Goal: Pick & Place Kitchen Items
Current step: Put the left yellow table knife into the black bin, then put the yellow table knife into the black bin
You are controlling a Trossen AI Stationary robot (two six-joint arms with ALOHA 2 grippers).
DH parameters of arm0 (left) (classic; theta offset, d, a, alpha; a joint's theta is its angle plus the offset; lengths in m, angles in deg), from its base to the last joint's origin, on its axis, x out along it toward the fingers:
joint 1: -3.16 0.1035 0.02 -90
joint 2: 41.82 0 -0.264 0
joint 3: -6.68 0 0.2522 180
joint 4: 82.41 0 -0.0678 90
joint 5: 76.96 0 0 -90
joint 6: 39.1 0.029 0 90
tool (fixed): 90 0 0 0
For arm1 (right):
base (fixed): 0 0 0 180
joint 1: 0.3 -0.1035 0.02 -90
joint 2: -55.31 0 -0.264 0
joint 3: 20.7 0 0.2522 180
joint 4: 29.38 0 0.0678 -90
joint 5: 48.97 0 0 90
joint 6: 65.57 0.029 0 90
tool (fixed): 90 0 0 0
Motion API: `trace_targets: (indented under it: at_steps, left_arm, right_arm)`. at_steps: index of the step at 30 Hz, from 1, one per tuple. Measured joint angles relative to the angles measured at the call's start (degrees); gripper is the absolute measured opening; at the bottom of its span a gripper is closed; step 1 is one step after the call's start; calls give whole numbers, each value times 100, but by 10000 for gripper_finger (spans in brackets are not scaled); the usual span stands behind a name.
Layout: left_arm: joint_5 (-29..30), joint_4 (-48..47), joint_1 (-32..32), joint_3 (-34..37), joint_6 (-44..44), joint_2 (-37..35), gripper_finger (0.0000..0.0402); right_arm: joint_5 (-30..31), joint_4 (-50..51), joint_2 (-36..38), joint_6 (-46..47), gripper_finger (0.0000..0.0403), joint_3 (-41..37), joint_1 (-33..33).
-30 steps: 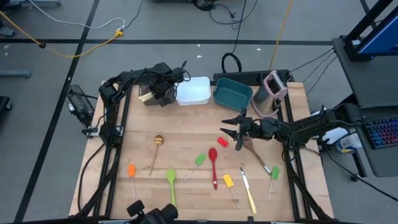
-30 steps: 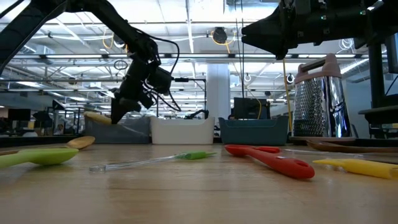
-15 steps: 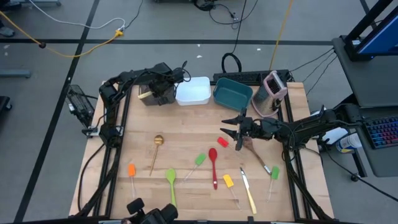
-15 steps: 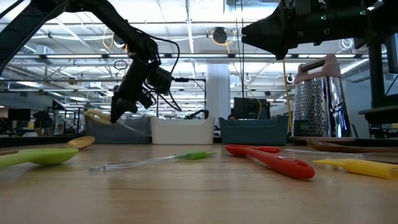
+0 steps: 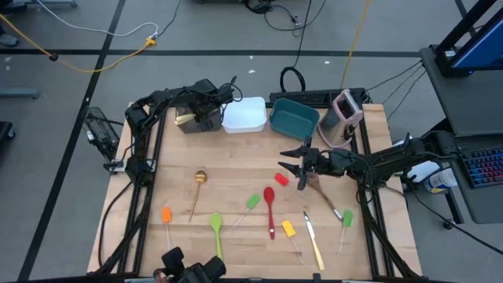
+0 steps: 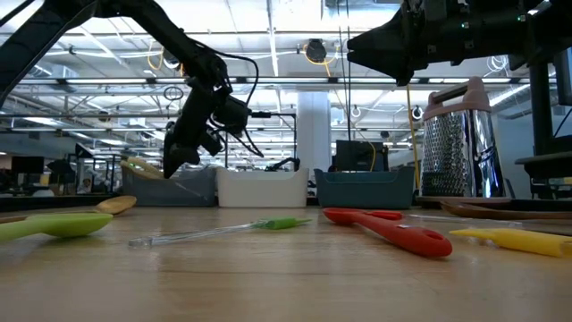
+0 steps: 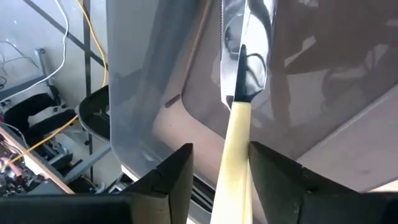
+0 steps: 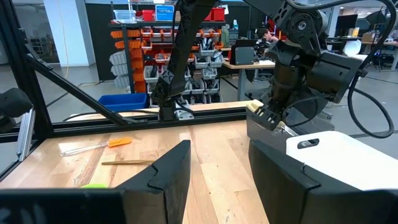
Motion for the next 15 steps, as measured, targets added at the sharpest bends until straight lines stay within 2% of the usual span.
trace_targets:
  at_steps: [6, 15]
  left_arm:
    - [619, -27, 0, 0, -327, 0, 165]
    - [640, -151, -52, 0, -438, -2, 166]
  right_arm:
    - [-2, -1, 0, 0, 157, 0, 0]
    - [-1, 1, 0, 0, 157, 0, 0]
